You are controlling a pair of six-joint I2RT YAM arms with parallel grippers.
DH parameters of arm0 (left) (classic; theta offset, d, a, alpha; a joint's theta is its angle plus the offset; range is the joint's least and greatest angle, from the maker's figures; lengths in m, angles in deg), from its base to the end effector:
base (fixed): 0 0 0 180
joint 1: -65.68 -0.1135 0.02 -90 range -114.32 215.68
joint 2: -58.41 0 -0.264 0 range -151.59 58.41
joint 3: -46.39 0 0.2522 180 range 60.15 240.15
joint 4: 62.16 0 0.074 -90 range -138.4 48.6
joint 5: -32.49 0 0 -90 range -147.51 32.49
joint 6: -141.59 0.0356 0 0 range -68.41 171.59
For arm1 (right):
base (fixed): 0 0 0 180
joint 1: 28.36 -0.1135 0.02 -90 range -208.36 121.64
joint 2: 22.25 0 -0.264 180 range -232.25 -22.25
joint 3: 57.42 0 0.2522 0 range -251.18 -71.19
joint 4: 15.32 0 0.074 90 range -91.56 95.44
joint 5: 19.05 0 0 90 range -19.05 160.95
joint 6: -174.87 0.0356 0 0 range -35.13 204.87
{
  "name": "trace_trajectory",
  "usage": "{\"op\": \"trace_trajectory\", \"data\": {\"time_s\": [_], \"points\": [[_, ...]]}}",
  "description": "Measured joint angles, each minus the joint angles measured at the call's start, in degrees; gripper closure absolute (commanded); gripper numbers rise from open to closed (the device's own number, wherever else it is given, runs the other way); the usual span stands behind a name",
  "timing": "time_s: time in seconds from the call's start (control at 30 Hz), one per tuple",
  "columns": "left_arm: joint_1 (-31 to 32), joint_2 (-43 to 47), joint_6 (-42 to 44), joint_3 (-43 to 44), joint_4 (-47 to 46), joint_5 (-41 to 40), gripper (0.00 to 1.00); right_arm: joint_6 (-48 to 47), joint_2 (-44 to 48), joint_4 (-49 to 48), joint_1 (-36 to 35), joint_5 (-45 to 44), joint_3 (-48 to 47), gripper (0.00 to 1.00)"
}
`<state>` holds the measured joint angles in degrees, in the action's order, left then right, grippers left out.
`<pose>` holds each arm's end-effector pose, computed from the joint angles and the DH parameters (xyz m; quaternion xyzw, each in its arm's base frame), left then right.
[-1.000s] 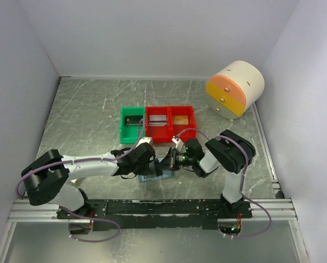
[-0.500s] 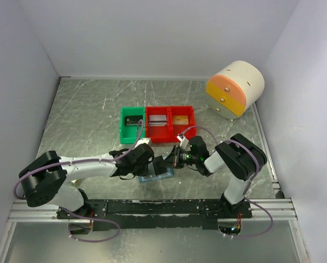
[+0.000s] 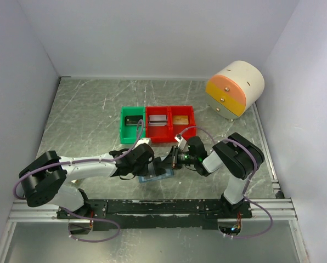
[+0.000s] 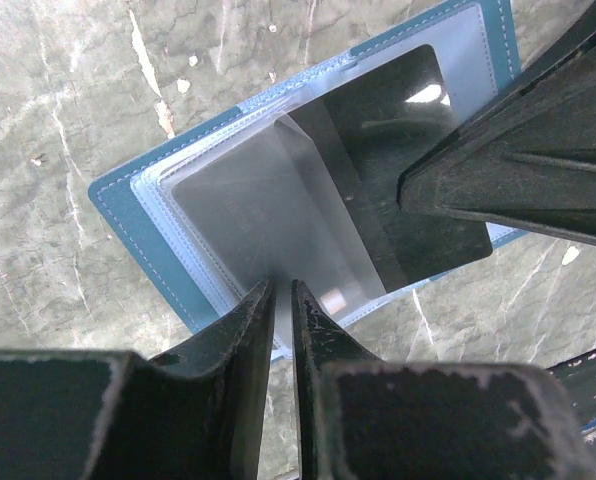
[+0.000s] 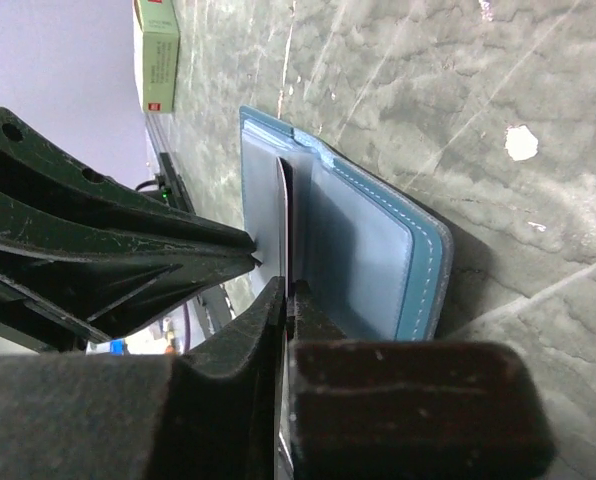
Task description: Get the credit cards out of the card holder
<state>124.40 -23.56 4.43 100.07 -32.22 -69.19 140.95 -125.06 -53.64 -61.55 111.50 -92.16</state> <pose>0.1425 -0.2206 0.1628 0.0687 0.9548 -0.1583 0.2422 0.2053 0.1619 0.0868 -0.0095 0.8297 0.5441 0.1244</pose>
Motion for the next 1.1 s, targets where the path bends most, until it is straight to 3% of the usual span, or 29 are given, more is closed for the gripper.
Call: {"op": "trace_trajectory", "data": {"time_s": [0.23,0.53,0.7,0.83,0.93,1.1], "points": [[0.0,0.0,0.0,0.0,0.0,0.0,0.73,-1.3,4.2,4.0,0.0,-1.6,0.0,1.00],[0.0,2.7,0.0,0.0,3.7,-0.2,0.64,-9.9,22.6,21.1,0.3,-10.8,0.0,1.00],[0.0,6.3,0.1,0.0,5.7,-1.0,0.45,-13.0,31.2,25.1,0.3,-14.3,0.1,1.00],[0.0,9.3,1.1,0.4,8.2,-2.8,0.19,-15.3,37.2,26.4,0.1,-16.2,1.0,1.00],[-1.2,10.4,2.7,3.0,12.8,-5.2,0.13,-18.6,42.6,28.2,-1.9,-19.9,2.2,1.00],[-13.3,15.8,8.1,6.6,17.0,-5.0,0.01,-25.0,50.8,31.4,-9.4,-28.2,2.7,1.00]]}}
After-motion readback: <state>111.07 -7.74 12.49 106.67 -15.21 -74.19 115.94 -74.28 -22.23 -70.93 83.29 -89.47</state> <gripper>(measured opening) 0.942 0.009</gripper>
